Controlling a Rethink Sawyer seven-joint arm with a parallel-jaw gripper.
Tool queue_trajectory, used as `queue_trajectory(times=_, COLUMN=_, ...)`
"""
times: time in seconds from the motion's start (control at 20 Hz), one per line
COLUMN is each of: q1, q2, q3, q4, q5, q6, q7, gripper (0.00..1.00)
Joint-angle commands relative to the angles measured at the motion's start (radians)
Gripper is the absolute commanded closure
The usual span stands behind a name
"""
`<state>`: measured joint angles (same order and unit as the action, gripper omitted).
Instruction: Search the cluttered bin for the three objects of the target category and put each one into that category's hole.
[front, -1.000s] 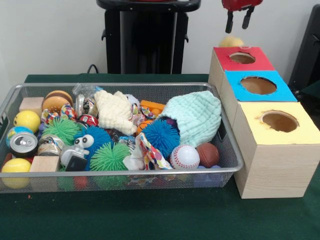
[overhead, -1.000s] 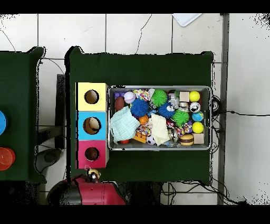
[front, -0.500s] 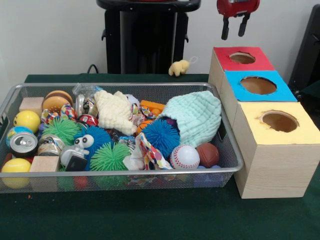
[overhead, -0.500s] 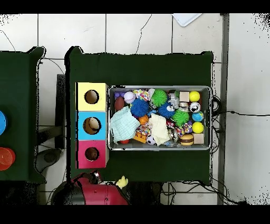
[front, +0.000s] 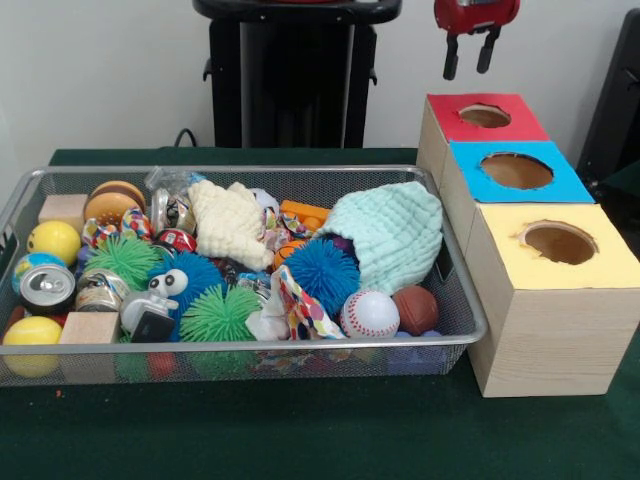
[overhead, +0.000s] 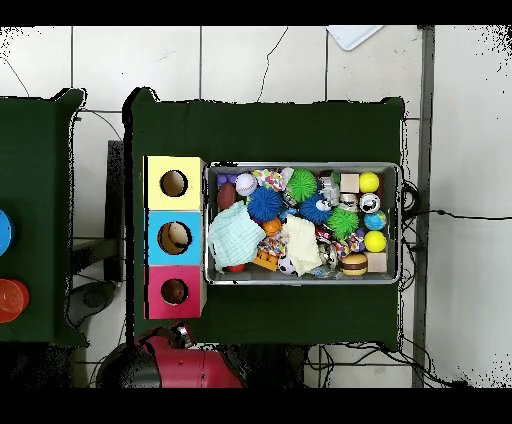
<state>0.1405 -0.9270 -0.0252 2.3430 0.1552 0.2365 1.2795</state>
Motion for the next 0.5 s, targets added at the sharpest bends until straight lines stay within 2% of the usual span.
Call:
queue_trajectory(times=0.05, q1=-0.003, q2=0.028, q3=0.033, q4=0.004, q5=0.052, q6=-0.006, q7=0.271, gripper=0.00)
queue_trajectory(times=0.1, q1=-0.011, q2=0.036, q3=0.038, q4=0.018, q5=0.048, q6=-0.028, q7=0.270, gripper=0.00)
queue_trajectory(times=0.5, q1=-0.010, q2=0.039, q3=0.029, q4=-0.011, q5=0.051, q6=-0.004, q7=0.265, gripper=0.00)
